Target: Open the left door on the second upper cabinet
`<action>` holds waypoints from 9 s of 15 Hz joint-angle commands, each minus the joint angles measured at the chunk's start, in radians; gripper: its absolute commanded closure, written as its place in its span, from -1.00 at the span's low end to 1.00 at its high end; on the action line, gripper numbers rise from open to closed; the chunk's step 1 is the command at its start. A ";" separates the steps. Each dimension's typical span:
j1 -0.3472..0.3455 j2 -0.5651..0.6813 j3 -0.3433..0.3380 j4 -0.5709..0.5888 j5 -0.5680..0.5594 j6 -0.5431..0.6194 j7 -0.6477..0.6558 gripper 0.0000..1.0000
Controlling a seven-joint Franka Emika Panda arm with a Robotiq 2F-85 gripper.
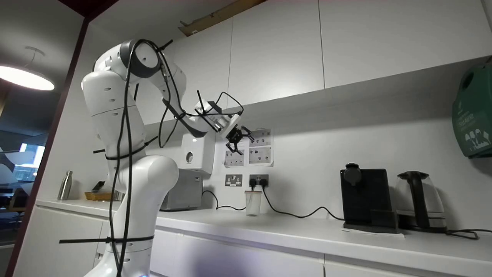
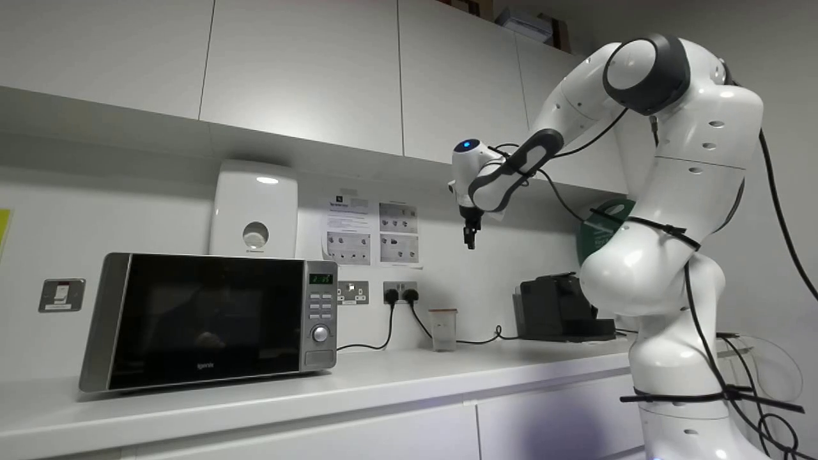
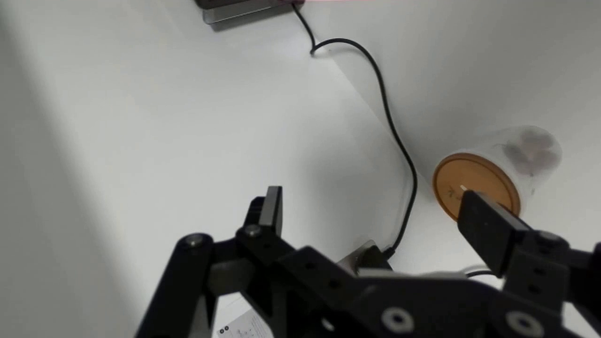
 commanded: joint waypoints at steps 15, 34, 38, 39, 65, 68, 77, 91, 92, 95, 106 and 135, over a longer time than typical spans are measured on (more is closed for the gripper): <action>0.128 0.081 0.125 -0.090 -0.874 -0.703 0.822 -1.00; 0.305 0.131 0.092 -0.059 -1.485 -0.803 1.100 -1.00; 0.333 0.120 0.088 -0.077 -1.439 -0.792 1.066 -1.00; 0.332 0.120 0.084 -0.079 -1.439 -0.792 1.067 -1.00; -0.503 0.135 0.798 0.167 -1.763 -0.617 1.278 -1.00; -0.609 0.134 0.843 0.204 -1.763 -0.623 1.367 -1.00; -1.022 -0.005 1.104 0.314 -1.763 -0.626 1.572 -1.00; -1.194 -0.078 1.178 0.436 -1.763 -0.639 1.632 -1.00; -1.198 -0.082 1.176 0.440 -1.763 -0.640 1.632 -1.00; -1.187 -0.080 1.164 0.443 -1.763 -0.647 1.629 -1.00; -1.114 -0.077 1.114 0.404 -1.758 -0.679 1.610 -1.00; -0.497 -0.325 0.783 -0.026 -1.734 -0.942 1.356 -1.00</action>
